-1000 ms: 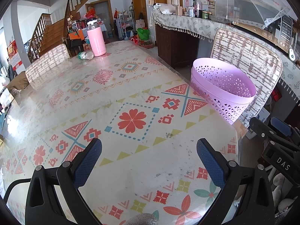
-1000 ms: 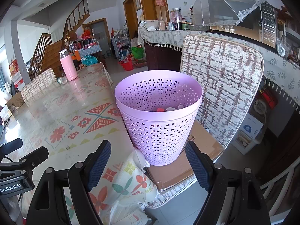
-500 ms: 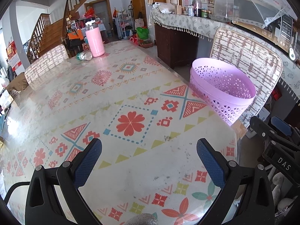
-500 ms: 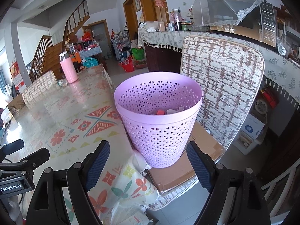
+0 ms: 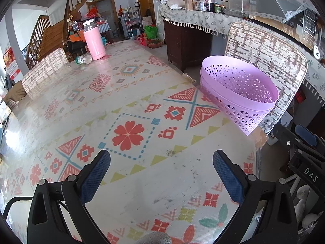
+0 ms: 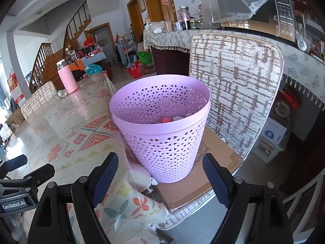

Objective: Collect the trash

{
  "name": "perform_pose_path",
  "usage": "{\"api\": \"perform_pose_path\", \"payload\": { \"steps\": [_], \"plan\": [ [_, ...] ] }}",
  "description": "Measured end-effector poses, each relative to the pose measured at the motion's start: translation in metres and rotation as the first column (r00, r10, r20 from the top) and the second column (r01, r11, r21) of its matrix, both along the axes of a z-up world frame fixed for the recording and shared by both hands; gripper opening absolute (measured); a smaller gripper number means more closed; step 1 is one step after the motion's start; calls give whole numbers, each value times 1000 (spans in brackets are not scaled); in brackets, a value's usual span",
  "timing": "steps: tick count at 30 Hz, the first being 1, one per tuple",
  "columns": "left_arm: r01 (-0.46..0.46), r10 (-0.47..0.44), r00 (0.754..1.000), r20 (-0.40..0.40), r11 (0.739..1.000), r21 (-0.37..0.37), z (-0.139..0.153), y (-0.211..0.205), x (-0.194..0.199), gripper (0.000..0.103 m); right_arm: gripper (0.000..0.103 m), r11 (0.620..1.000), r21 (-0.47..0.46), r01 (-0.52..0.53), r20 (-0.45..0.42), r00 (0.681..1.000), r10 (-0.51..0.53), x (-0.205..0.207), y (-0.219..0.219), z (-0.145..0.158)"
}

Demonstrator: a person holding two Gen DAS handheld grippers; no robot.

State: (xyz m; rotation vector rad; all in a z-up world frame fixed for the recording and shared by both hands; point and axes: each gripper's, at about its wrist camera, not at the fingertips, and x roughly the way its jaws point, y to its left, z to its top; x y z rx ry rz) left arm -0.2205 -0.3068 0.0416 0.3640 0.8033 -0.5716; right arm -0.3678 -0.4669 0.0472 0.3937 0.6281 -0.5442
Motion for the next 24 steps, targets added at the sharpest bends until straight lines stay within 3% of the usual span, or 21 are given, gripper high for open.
{"api": "perform_pose_path", "payload": {
  "steps": [24],
  "plan": [
    [16, -16, 1000, -16, 1000, 26, -10, -22, 8, 101, 88, 1000, -8, 16, -7, 1000, -16, 2, -17, -9]
  ]
}}
